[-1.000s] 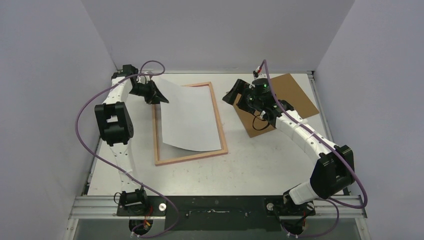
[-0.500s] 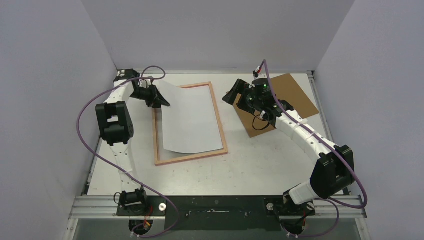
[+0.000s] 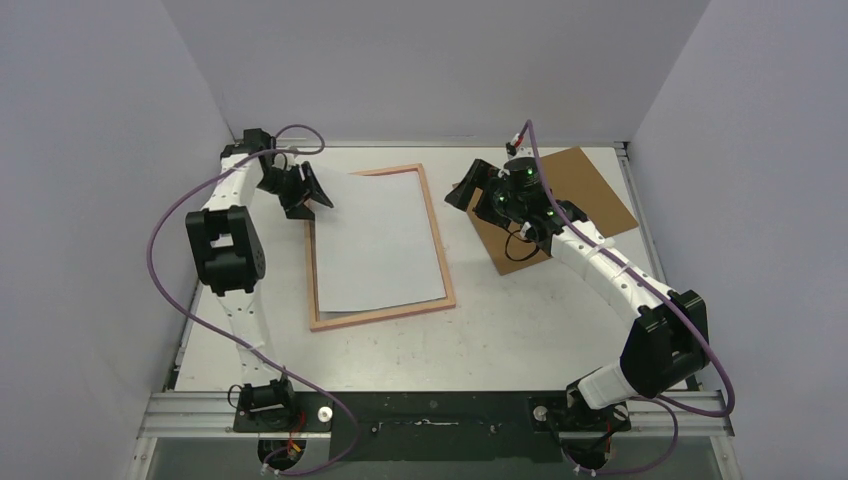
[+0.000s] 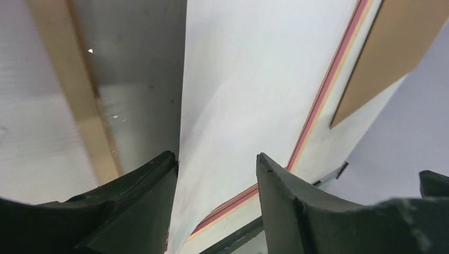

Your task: Put the photo into the frame

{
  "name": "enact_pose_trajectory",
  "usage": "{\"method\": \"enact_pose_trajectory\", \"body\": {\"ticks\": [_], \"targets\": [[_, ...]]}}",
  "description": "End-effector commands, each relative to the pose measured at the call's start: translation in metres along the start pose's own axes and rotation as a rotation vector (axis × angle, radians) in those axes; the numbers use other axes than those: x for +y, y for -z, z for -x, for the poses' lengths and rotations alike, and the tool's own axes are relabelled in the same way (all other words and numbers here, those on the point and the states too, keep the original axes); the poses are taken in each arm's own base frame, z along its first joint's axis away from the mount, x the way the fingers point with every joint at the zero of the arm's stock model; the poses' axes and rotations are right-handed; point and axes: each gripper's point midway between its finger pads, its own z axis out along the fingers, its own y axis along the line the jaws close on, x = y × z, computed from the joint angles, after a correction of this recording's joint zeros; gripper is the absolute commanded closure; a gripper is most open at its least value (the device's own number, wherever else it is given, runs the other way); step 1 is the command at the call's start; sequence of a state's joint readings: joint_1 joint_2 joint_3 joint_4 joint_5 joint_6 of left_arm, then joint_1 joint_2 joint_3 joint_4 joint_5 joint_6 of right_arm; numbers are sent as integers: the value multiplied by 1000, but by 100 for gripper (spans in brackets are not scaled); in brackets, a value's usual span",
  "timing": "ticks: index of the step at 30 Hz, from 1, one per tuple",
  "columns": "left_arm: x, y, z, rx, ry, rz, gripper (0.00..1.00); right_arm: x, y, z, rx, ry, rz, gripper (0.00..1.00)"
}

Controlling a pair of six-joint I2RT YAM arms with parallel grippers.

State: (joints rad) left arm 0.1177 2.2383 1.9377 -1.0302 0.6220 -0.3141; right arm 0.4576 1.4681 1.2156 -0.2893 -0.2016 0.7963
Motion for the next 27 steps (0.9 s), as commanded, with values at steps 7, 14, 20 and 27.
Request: {"method": "enact_pose_trajectory", "body": {"ticks": [7,14,20,27], "targets": [[4,99,23,-335,-151,329,42,-3,9,23,-63,18,-56,17],[-10,167,26,-594,-190,426,31,-30,21,43,-118,31,-200,17],[-8,218,10,-784,-180,479,5,-67,34,59,-142,29,-316,16],[-14,244,-9,-896,-220,316,3,-111,46,60,-104,54,-450,15]]}}
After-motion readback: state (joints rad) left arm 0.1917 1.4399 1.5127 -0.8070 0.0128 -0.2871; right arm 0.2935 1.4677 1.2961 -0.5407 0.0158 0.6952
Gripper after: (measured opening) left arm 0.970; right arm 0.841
